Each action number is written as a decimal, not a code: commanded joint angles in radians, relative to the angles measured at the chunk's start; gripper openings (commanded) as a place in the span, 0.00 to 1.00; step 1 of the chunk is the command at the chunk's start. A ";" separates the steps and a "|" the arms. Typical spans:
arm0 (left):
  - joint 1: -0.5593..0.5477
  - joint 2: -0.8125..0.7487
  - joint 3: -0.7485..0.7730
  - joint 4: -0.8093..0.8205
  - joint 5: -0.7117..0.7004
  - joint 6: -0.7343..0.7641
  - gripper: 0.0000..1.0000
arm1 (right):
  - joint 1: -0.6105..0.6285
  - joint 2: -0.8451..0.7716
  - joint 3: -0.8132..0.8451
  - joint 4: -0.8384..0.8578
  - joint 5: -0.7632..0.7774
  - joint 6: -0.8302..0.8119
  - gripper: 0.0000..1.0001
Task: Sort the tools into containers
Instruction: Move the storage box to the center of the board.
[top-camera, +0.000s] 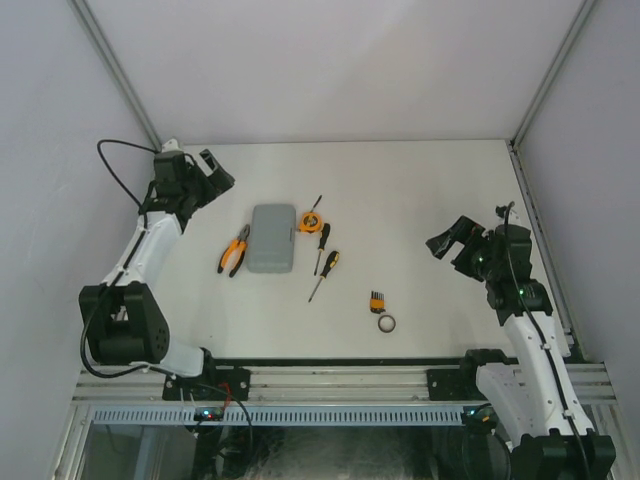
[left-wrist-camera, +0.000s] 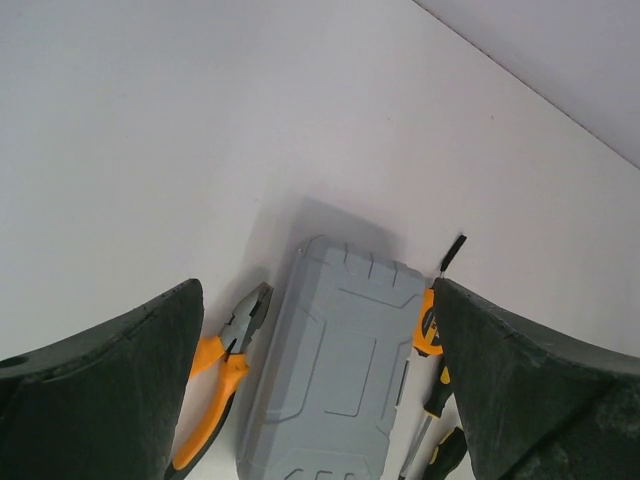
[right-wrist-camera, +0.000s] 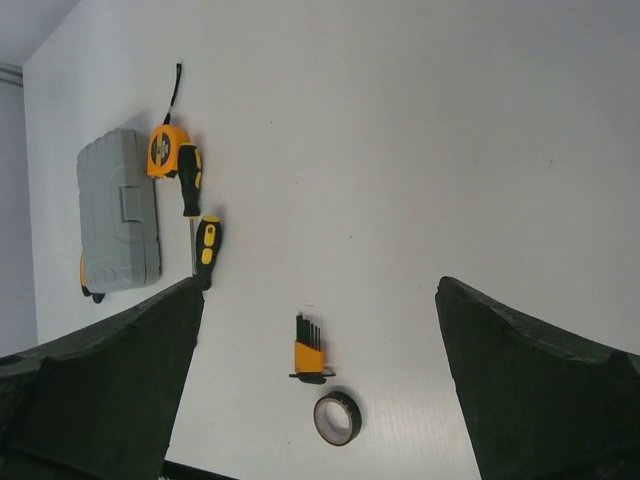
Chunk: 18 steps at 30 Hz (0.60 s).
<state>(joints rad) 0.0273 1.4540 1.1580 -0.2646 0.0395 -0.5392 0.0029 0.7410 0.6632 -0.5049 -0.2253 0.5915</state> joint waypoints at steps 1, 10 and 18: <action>0.011 0.030 0.051 0.068 0.099 0.003 1.00 | -0.044 0.010 -0.037 0.100 -0.110 0.021 1.00; -0.008 0.209 0.143 -0.045 0.166 0.035 1.00 | -0.055 0.003 -0.068 0.127 -0.188 -0.032 1.00; -0.080 0.270 0.156 -0.091 0.045 0.043 1.00 | -0.053 -0.011 -0.076 0.112 -0.211 -0.042 1.00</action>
<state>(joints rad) -0.0101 1.7123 1.2518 -0.3321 0.1436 -0.5255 -0.0483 0.7502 0.5892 -0.4362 -0.4076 0.5762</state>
